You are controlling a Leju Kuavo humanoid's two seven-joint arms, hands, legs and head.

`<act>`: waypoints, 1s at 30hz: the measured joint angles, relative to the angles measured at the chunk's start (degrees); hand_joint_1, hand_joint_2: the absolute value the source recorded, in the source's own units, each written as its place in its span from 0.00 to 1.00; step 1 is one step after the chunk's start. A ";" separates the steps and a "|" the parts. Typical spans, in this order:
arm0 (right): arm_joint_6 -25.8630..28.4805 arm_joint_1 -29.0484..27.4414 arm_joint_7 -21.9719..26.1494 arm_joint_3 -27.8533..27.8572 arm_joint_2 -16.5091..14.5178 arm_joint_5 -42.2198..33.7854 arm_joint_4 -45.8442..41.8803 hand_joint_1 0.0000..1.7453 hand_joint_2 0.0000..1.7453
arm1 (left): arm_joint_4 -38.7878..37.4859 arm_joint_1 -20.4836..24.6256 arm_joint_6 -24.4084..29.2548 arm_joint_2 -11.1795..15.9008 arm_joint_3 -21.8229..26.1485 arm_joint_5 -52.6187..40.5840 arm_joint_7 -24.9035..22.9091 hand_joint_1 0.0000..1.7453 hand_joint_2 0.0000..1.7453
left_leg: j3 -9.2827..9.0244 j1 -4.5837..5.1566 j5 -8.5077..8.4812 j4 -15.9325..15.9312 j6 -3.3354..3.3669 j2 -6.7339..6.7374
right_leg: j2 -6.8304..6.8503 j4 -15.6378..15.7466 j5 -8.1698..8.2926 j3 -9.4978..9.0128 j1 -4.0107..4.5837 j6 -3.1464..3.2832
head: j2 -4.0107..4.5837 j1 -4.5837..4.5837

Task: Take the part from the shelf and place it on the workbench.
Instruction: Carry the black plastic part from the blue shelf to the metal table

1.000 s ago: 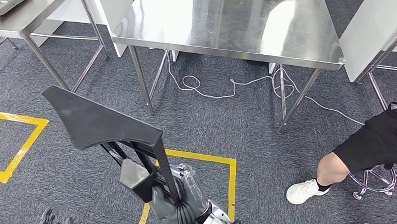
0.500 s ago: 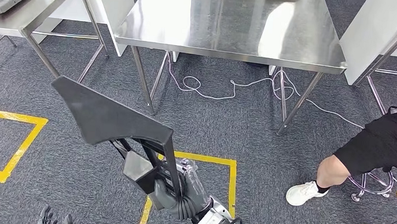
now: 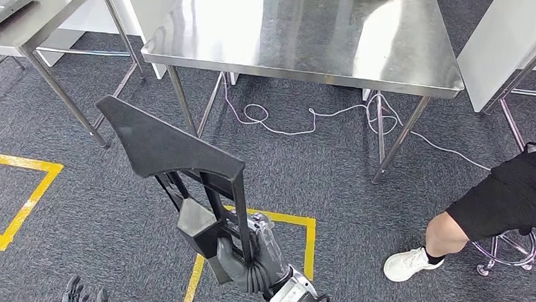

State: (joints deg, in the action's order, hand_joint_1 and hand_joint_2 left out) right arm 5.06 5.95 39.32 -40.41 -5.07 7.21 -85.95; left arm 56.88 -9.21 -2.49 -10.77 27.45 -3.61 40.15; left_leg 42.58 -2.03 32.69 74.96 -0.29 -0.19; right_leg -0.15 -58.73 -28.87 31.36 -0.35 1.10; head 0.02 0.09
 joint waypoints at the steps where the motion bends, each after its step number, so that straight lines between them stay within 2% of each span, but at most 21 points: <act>1: 0.02 -0.07 0.01 0.00 0.01 0.00 0.06 1.00 1.00 | -0.01 -0.03 0.06 0.01 0.00 0.00 0.00 0.00 1.00 | 0.12 0.26 -1.49 -1.01 0.48 0.00 | 0.00 0.00 -0.21 -0.30 0.21 0.20 | 0.00 0.01; 3: 0.05 -0.11 0.05 -0.01 0.01 0.00 0.10 1.00 1.00 | -0.01 -0.03 0.13 0.08 -0.02 0.00 0.00 0.00 1.00 | -2.18 1.16 -6.14 -7.70 1.83 0.05 | 0.00 0.06 -0.73 -1.06 0.46 0.44 | 0.00 0.02; 4: 0.08 -0.10 0.08 -0.02 0.00 -0.01 0.11 1.00 1.00 | -0.01 0.02 0.16 0.16 -0.03 0.00 -0.01 0.00 1.00 | -3.63 1.68 -7.86 -11.21 2.55 0.19 | 0.01 0.11 -1.00 -1.36 0.57 0.41 | 0.00 0.06; 5: 0.11 -0.09 0.13 -0.02 0.02 -0.02 0.13 1.00 1.00 | -0.01 0.06 0.17 0.24 -0.07 0.00 0.00 0.00 1.00 | -4.79 2.17 -8.75 -13.88 3.07 0.35 | 0.01 0.15 -1.22 -1.54 0.68 0.30 | 0.00 0.09; 8: 0.35 -0.16 0.33 -0.06 0.18 -0.08 0.19 1.00 1.00 | -0.01 0.04 0.29 0.52 -0.16 0.01 0.01 0.00 1.00 | -5.73 3.03 -8.28 -15.74 3.78 0.34 | 0.13 0.40 -1.65 -1.65 0.53 -0.34 | 0.00 0.01; 10: 0.59 -0.30 0.48 -0.09 0.32 -0.09 0.19 1.00 1.00 | 0.01 -0.08 0.46 0.64 -0.28 0.04 0.01 0.00 1.00 | -6.77 2.74 -8.35 -16.99 3.98 0.10 | 0.24 0.09 -2.10 -1.66 0.57 -0.72 | 0.00 0.00; 11: 0.71 -0.30 0.53 -0.11 0.39 -0.09 0.18 1.00 1.00 | 0.01 -0.08 0.54 0.65 -0.35 0.07 0.01 0.00 1.00 | -7.45 2.51 -8.39 -17.70 4.05 0.03 | 0.23 -1.22 -2.68 -1.10 0.65 -0.79 | 0.00 0.04; 12: 0.82 -0.32 0.56 -0.16 0.48 -0.10 0.19 1.00 1.00 | 0.01 -0.07 0.61 0.64 -0.42 0.09 0.01 0.00 1.00 | -8.10 2.30 -8.39 -18.26 4.06 -0.01 | 0.19 -3.73 -3.57 0.22 0.63 -0.81 | 0.00 0.13; 14: 0.96 -0.45 0.59 -0.26 0.80 -0.13 0.28 1.00 1.00 | -0.01 -0.05 0.65 0.63 -0.56 0.11 0.00 0.00 1.00 | -8.69 2.32 -7.96 -18.40 4.10 -0.15 | 0.11 -10.86 -5.57 4.62 0.33 -0.92 | 0.00 0.23; 15: 1.01 -0.59 0.59 -0.30 1.02 -0.14 0.37 1.00 1.00 | -0.02 -0.08 0.65 0.63 -0.65 0.12 0.00 0.00 1.00 | -8.93 2.31 -7.69 -18.38 3.99 -0.26 | 0.11 -13.56 -5.94 6.72 0.10 -1.19 | 0.00 0.25; 16: 1.04 -0.72 0.59 -0.33 1.23 -0.15 0.46 1.00 1.00 | -0.03 -0.13 0.65 0.63 -0.73 0.14 -0.01 0.00 1.00 | -9.21 2.25 -7.38 -18.36 3.82 -0.38 | 0.12 -14.52 -5.44 8.02 -0.13 -1.68 | 0.00 0.25; 17: 1.08 -0.78 0.59 -0.36 1.39 -0.15 0.55 1.00 1.00 | -0.06 -0.17 0.61 0.63 -0.80 0.19 -0.01 0.00 1.00 | -9.57 2.14 -7.05 -18.31 3.58 -0.52 | 0.13 -13.33 -4.05 8.19 -0.40 -2.35 | 0.00 0.26; 19: 1.16 -0.79 0.59 -0.44 1.55 -0.15 0.66 1.00 1.00 | -0.11 -0.23 0.44 0.63 -0.85 0.31 -0.01 0.00 1.00 | -10.43 1.88 -6.23 -18.11 2.89 -0.74 | 0.19 -6.35 0.13 5.86 -0.99 -3.73 | 0.00 0.28; 20: 1.22 -0.77 0.59 -0.49 1.56 -0.15 0.70 1.00 1.00 | -0.13 -0.22 0.34 0.63 -0.86 0.35 -0.01 0.00 1.00 | -10.75 1.89 -5.71 -17.93 2.47 -0.85 | 0.18 -3.07 1.69 4.42 -1.12 -3.97 | 0.00 0.31; 21: 1.28 -0.75 0.60 -0.57 1.57 -0.14 0.74 1.00 1.00 | -0.14 -0.20 0.24 0.64 -0.86 0.37 0.00 0.00 1.00 | -10.98 1.90 -5.27 -17.77 2.06 -0.90 | 0.18 -0.90 2.59 3.35 -1.19 -3.77 | 0.00 0.28; 22: 1.38 -0.73 0.60 -0.66 1.58 -0.13 0.77 1.00 1.00 | -0.14 -0.18 0.16 0.64 -0.86 0.37 0.00 0.00 1.00 | -11.10 1.91 -4.92 -17.66 1.69 -0.95 | 0.16 -0.01 2.81 2.83 -1.10 -3.25 | 0.00 0.23; 24: 1.68 -0.69 0.61 -0.85 1.58 -0.11 0.79 1.00 1.00 | -0.13 -0.13 -0.03 0.63 -0.92 0.37 0.00 0.00 1.00 | -11.28 1.60 -4.44 -17.57 1.11 -0.95 | 0.09 0.12 2.56 2.45 -0.92 -2.04 | 0.00 0.11; 26: 1.94 -0.66 0.61 -0.93 1.54 -0.10 0.78 1.00 1.00 | -0.13 -0.03 -0.26 0.63 -1.10 0.35 0.01 0.00 1.00 | -10.87 1.20 -3.42 -15.98 0.56 -0.73 | 0.08 0.25 2.27 1.96 -0.99 -1.15 | 0.00 -0.03; 28: 2.02 -0.61 0.61 -0.96 1.48 -0.11 0.79 1.00 1.00 | -0.13 0.06 -0.37 0.64 -1.27 0.36 0.01 0.00 1.00 | -7.89 1.00 -0.93 -10.06 0.06 -0.36 | 0.12 0.32 1.83 1.33 -0.98 -0.36 | 0.00 -0.21; 30: 2.03 -0.64 0.61 -0.99 1.45 -0.11 0.80 1.00 1.00 | -0.16 -0.02 -0.35 0.65 -1.34 0.37 0.00 0.00 1.00 | -3.20 0.88 1.15 -2.77 -0.27 -0.19 | 0.13 0.31 1.30 0.84 -0.80 0.08 | 0.00 -0.29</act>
State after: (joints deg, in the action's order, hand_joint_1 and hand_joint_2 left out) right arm 7.09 5.31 39.93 -41.40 -3.61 7.10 -85.15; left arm 56.71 -9.23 -2.84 -10.12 26.11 -3.23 40.15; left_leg 39.38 -1.15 33.84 72.20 -0.56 -0.38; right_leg -0.03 -58.42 -27.57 32.20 -1.14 1.17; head 0.02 -0.20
